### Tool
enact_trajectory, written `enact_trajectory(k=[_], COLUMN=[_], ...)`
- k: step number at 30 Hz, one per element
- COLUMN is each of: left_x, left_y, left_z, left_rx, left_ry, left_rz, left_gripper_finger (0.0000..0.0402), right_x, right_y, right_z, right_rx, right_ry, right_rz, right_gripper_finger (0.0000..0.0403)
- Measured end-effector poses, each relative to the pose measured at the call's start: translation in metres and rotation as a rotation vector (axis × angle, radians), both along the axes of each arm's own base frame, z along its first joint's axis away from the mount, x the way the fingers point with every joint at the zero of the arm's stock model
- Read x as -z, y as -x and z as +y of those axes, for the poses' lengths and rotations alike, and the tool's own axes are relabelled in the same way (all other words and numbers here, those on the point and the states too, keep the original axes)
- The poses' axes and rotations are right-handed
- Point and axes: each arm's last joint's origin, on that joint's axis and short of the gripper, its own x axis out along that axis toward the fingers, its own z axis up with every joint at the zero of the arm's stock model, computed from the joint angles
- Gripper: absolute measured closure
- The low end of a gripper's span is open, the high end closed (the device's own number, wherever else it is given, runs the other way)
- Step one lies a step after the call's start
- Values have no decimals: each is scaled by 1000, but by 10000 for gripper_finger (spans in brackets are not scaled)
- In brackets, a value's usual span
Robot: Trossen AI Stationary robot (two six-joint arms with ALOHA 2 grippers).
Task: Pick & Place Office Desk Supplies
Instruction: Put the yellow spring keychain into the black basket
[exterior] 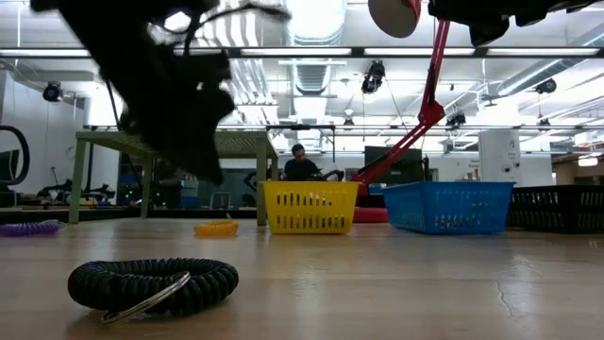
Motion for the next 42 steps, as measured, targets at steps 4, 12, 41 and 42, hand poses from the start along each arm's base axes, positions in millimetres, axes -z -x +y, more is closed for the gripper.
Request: enact_trajectory(k=[4,12,41,42], left_x=[22,48,59,60], left_y=[10,23,19,19], left_z=[5,10,26,28], left_rx=[43,155,445,441], left_ry=[-17,-41,20,21], left_rz=[3,-8,1,0], left_gripper_finger=[195,212,206,206], right_x=[0,0,0,0], right_y=[0,0,0,0], right_z=[0,0,0,0], right_rx=[0,0,0,0], right_ry=[0,0,0,0], right_rz=[0,0,0,0], right_gripper_finger=[335,335,335,335])
